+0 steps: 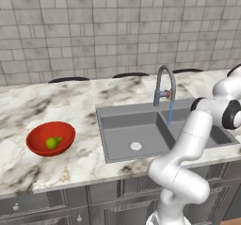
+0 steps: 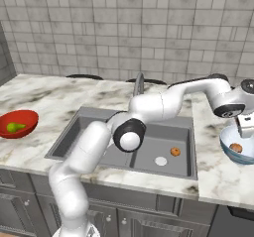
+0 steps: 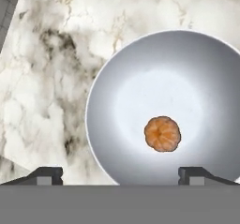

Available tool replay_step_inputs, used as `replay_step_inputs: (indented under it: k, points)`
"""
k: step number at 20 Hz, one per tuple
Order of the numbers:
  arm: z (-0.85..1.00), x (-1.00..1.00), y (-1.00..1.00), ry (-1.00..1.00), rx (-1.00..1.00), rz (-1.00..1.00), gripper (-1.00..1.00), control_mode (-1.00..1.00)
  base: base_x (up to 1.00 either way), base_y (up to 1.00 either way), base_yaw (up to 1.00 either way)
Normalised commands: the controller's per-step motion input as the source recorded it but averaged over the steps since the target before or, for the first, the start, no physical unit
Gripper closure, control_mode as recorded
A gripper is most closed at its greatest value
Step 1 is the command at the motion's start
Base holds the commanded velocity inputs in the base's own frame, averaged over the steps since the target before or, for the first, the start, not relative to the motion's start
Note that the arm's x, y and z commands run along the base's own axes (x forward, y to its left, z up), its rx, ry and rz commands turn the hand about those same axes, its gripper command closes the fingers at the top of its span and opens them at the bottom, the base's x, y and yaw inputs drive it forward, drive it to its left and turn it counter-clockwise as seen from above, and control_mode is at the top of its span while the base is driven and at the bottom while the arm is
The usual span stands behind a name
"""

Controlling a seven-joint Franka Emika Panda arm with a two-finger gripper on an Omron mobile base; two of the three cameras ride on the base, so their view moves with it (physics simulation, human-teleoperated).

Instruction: Pick the tangerines from the sink and place them in one bowl. Place the pear in the other bowl. Then turn off the sink faucet.

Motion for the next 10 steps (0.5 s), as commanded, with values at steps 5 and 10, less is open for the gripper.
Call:
replay_step_inputs:
  k: [5,10]
  points:
    - [0.00,-0.32,1.00,-0.13,0.00,0.00,-1.00,-1.00,0.00,0.00,0.00]
    - [0.01,-0.04,1.00,-0.03,-0.04,0.00,-1.00,-1.00,0.00,0.00,0.00]
